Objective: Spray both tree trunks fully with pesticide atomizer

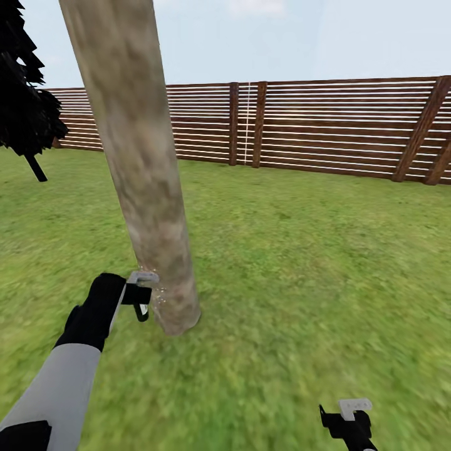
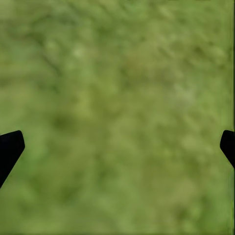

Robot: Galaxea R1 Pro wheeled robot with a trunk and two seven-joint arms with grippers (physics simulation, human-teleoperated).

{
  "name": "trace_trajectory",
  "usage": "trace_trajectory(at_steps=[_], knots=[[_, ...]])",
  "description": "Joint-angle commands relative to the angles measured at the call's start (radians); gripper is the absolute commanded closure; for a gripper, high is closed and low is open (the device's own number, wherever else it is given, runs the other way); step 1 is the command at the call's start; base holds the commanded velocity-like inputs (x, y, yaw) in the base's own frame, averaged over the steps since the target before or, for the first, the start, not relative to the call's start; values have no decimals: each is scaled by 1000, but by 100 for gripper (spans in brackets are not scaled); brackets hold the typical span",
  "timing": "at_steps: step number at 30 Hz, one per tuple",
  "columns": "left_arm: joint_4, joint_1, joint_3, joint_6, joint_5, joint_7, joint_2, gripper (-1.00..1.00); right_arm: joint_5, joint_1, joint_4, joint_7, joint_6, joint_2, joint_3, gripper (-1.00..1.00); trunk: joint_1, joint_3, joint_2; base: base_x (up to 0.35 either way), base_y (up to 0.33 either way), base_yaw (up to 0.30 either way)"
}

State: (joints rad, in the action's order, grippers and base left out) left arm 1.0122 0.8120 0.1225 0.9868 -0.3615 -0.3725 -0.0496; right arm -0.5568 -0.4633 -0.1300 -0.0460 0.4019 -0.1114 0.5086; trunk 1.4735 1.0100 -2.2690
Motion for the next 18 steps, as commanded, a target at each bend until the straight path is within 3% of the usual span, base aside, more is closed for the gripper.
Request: trace_trajectory(at_steps=[1,10,18], knots=[[-2,-1,-1,0,1,2,-1,100,0,0,0,0,0,0,0,-100,0,0,0,120,-223,0],[-7,-2,0,-6,0,10,-4,100,0,0,0,0,0,-1,1,-100,0,0,0,72,-256,9],[-8,-4,5,-14,-1,13,-3,100,0,0,0,0,0,-1,1,-100,0,0,0,28,-269,253]])
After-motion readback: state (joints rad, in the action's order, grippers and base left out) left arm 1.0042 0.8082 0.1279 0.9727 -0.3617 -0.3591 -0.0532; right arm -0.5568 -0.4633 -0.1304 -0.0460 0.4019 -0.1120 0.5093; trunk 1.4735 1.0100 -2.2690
